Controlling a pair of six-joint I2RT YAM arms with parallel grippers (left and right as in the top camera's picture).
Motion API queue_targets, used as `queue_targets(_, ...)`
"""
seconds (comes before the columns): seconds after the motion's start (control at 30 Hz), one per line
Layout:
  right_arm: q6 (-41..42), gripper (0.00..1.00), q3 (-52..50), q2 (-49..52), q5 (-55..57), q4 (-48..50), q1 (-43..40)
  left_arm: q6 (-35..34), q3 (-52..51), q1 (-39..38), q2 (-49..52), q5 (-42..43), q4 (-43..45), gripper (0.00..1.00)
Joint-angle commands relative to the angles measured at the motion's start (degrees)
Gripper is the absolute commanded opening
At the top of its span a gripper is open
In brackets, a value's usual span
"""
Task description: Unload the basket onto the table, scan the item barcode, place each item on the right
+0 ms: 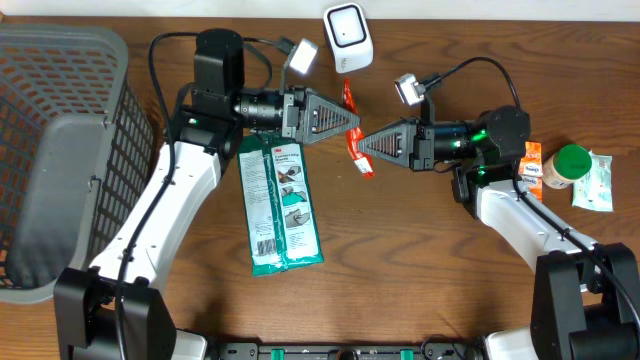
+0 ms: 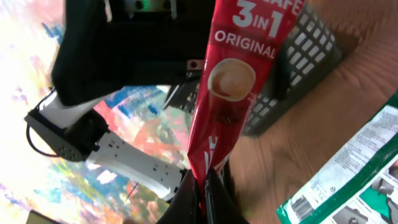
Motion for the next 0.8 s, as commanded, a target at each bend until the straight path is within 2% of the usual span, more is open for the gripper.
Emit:
queue_targets(0.0, 1.86, 0.01, 0.28, -0.74, 2.6, 1.27, 0.9, -3.69, 0.33, -1.79, -0.26, 3.78, 3.34, 0.92)
queue_targets(0.17, 1.88, 0.01, 0.28, -0.74, 3.23, 2.93, 2.73, -3.67, 0.33, -3.45, -0.24, 3.72, 4.9, 0.91)
queue_targets(0.2, 1.88, 0.01, 0.28, -0.74, 3.26, 3.08, 2.99, -3.65, 0.33, -3.45, -0.24, 3.52, 4.87, 0.88)
queue_targets(0.43, 1.86, 0.01, 0.28, -0.74, 3.28, 3.08, 3.26, -3.67, 0.33, -3.45, -0.22, 3.34, 4.87, 0.38)
queue_targets(0.5, 1.84, 0.01, 0.28, -0.74, 3.39, 3.15, 3.23, -3.65, 0.33, -3.45, -0.22, 3.28, 4.87, 0.28)
queue_targets(0.6, 1.84, 0.01, 0.28, -0.74, 3.74, 3.52, 3.23, -3.67, 0.33, -3.45, -0.22, 1.79, 4.81, 0.15)
queue_targets(0.7, 1.81, 0.01, 0.28, -0.74, 4.04, 3.54, 2.8, -3.65, 0.33, -3.45, -0.22, -0.28, 4.76, 0.1)
queue_targets(0.77, 0.9, 0.1, 0.28, -0.74, 3.78, 3.52, 1.97, -3.32, 0.31, -3.45, -0.22, -1.79, 4.33, 0.09)
